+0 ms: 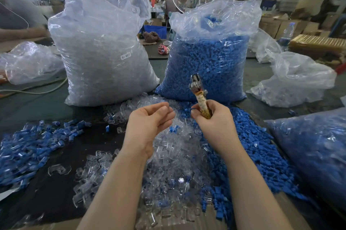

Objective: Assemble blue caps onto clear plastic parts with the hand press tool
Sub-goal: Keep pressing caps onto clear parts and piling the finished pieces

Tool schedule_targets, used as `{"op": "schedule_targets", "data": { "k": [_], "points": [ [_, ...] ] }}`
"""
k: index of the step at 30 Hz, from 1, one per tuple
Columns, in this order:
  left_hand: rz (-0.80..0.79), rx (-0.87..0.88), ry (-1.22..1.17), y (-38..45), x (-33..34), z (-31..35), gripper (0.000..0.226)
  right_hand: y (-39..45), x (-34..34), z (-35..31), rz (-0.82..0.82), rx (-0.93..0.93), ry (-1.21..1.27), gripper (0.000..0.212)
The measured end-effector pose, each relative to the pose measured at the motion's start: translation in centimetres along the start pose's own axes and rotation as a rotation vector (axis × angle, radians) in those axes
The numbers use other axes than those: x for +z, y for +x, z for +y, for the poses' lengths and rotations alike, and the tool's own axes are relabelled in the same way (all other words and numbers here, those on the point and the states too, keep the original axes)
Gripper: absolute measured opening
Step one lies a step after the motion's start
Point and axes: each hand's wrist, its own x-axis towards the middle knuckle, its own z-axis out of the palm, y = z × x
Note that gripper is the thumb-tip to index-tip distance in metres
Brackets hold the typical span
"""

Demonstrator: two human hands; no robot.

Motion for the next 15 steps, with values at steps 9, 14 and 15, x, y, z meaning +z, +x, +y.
{"op": "schedule_targets", "data": {
  "k": [9, 14, 15],
  "points": [
    [0.088, 0.127, 0.088, -0.8, 1.3, -0.6, 0.005, -0.5, 0.8, -0.9, -0.011, -0.107, 0.050, 0.014],
    [0.059, 0.134, 0.083, -1.2, 1.5, -0.2, 0.006, -0.6, 0.7, -1.1, 0.030, -0.137, 0.007, 0.016],
    [0.055, 0.143, 0.095, -1.3, 1.6, -0.2, 0.006, -0.6, 0.8, -1.2, 0.045, -0.143, -0.002, 0.016]
  ]
}}
